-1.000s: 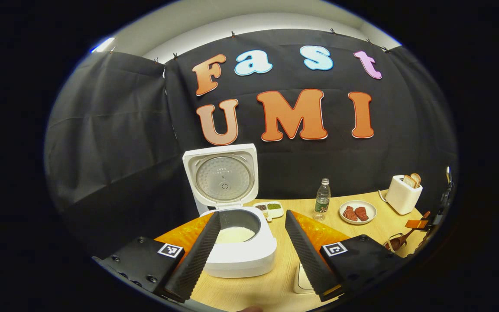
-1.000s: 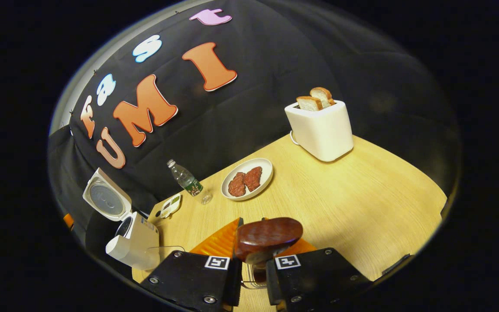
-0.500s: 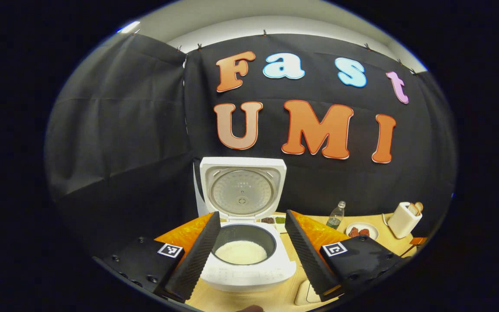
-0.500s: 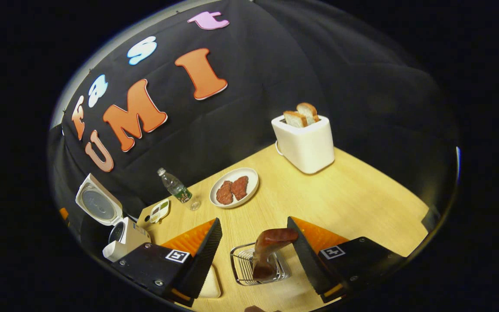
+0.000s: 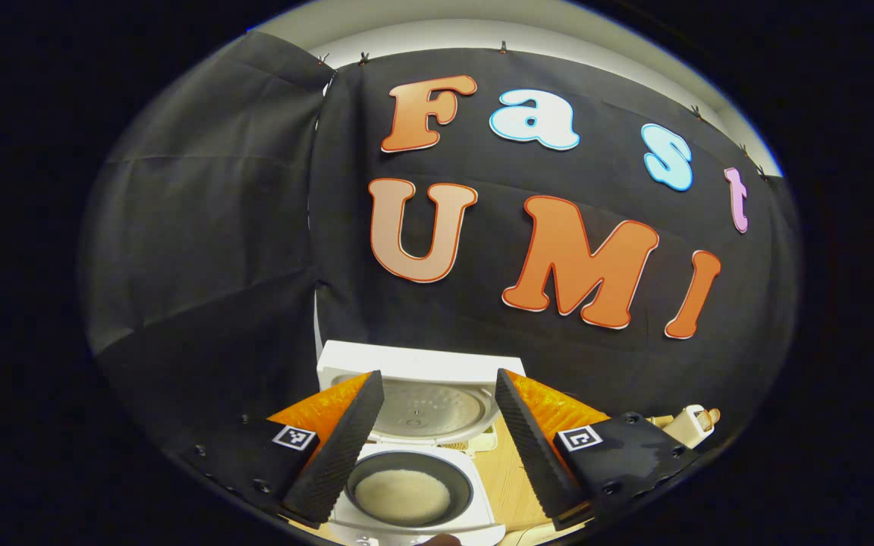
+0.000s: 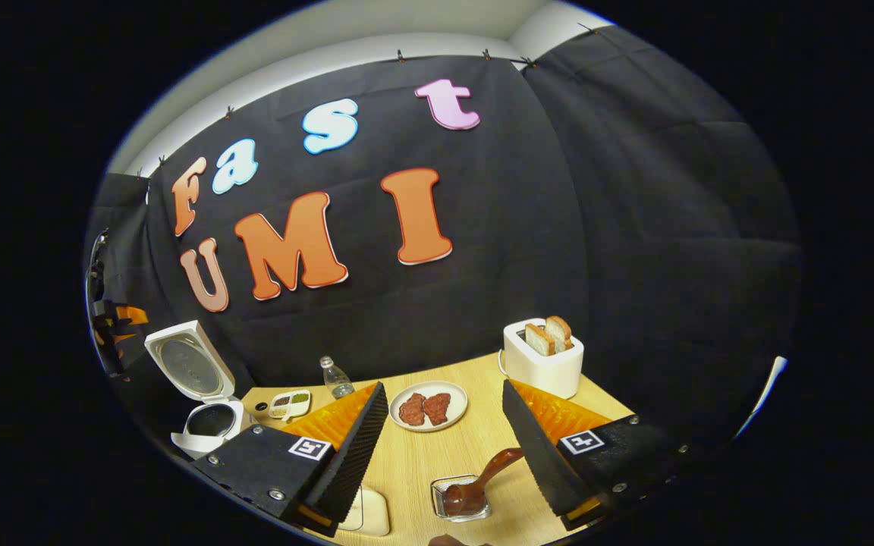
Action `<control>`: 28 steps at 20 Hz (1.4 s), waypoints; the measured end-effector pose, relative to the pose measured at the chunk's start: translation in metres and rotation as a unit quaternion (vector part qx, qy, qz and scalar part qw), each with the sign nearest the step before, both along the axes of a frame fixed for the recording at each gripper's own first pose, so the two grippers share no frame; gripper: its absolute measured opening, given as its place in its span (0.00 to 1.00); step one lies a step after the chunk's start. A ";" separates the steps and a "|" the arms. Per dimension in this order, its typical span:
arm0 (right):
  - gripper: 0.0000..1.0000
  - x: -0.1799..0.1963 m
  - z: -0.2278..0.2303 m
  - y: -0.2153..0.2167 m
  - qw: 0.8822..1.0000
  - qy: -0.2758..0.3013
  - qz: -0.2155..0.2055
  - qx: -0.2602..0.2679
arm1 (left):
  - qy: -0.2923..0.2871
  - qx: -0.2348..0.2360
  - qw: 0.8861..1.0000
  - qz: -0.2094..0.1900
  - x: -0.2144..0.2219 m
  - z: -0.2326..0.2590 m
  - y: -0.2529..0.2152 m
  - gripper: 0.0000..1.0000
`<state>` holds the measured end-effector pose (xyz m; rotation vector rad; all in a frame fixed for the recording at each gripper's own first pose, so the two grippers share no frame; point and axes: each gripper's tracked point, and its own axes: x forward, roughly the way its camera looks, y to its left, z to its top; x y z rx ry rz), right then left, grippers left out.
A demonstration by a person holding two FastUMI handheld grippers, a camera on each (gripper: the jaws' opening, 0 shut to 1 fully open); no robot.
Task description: Close the left gripper, press the button to open the rice cooker; take a wooden spoon from the chopstick holder with the right hand, scoop a spoonful of rice and pour it into the rice cooker, then put the wooden spoon back into the chopstick holder.
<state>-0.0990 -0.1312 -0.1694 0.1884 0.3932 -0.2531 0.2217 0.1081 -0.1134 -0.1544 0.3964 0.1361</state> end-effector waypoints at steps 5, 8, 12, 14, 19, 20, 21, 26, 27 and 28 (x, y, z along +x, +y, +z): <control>0.94 -0.016 0.038 0.003 0.999 -0.025 -0.013 -0.033 | 0.023 0.027 0.999 -0.007 0.068 -0.009 0.009 1.00; 0.94 -0.023 0.043 0.005 0.998 -0.023 -0.018 -0.057 | 0.063 0.055 0.997 0.001 0.101 -0.035 0.016 0.99; 0.94 -0.020 0.040 0.013 0.998 -0.018 -0.006 -0.060 | 0.159 0.093 0.982 0.032 0.109 -0.069 0.033 0.99; 0.94 -0.015 0.036 0.016 0.999 -0.016 0.002 -0.052 | 0.188 0.084 0.977 0.044 0.105 -0.077 0.033 0.96; 0.94 0.001 0.019 0.026 0.999 -0.014 0.030 -0.031 | 0.319 0.027 0.947 0.019 0.041 -0.122 0.008 0.97; 0.94 0.002 0.016 0.027 0.999 -0.012 0.037 -0.024 | 0.326 0.021 0.945 0.015 0.030 -0.126 0.003 0.97; 0.94 0.005 0.012 0.030 0.999 -0.010 0.043 -0.018 | 0.334 0.013 0.942 0.011 0.020 -0.130 -0.002 0.96; 0.94 0.009 -0.002 0.043 0.998 0.000 0.070 0.001 | 0.411 0.011 0.912 0.000 -0.046 -0.160 -0.015 1.00; 0.94 0.010 -0.002 0.045 0.997 0.000 0.076 0.002 | 0.432 0.009 0.902 0.001 -0.062 -0.172 -0.018 1.00; 0.94 0.010 -0.003 0.047 0.997 -0.001 0.081 0.001 | 0.452 0.006 0.892 0.001 -0.079 -0.183 -0.022 1.00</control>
